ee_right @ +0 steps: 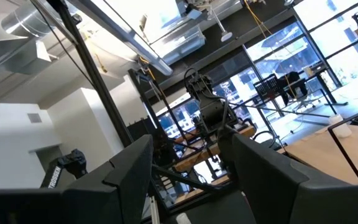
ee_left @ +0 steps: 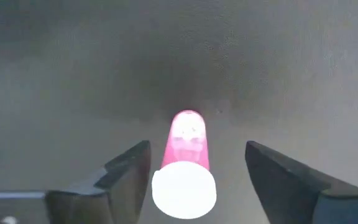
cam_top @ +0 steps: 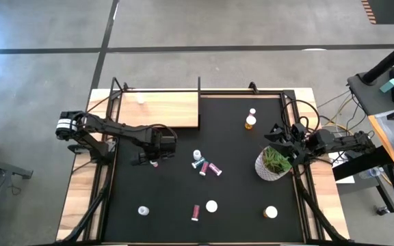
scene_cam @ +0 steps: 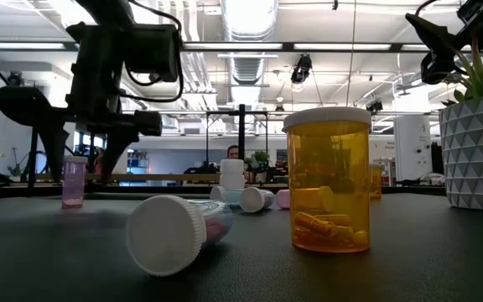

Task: Pick and place medicine bottles onto shelf by color
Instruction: Put the bottom left pink pill bottle into the shelf

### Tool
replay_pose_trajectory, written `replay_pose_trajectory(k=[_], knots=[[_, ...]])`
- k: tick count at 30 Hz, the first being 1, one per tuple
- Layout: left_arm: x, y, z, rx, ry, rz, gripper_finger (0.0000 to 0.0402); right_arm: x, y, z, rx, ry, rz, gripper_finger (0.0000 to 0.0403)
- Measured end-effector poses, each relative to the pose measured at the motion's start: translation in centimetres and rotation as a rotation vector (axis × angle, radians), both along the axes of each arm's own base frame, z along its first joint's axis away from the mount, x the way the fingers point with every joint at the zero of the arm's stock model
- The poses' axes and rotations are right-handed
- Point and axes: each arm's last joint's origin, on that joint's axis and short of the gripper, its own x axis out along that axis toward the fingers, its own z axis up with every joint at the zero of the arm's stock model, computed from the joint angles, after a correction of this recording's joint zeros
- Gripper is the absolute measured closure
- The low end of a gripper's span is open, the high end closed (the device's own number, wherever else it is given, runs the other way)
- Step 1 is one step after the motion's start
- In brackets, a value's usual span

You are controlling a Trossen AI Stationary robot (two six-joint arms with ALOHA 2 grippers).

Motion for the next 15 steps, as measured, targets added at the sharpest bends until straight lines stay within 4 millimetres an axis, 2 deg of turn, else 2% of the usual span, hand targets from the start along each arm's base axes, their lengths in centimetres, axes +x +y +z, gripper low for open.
replay_pose_trajectory(k=[15], knots=[[-0.01, -0.02, 0.03, -0.004, -0.002, -0.008, 0.0318, 0.0, 0.0, 0.0, 0.0, 0.0, -0.001, 0.0191]])
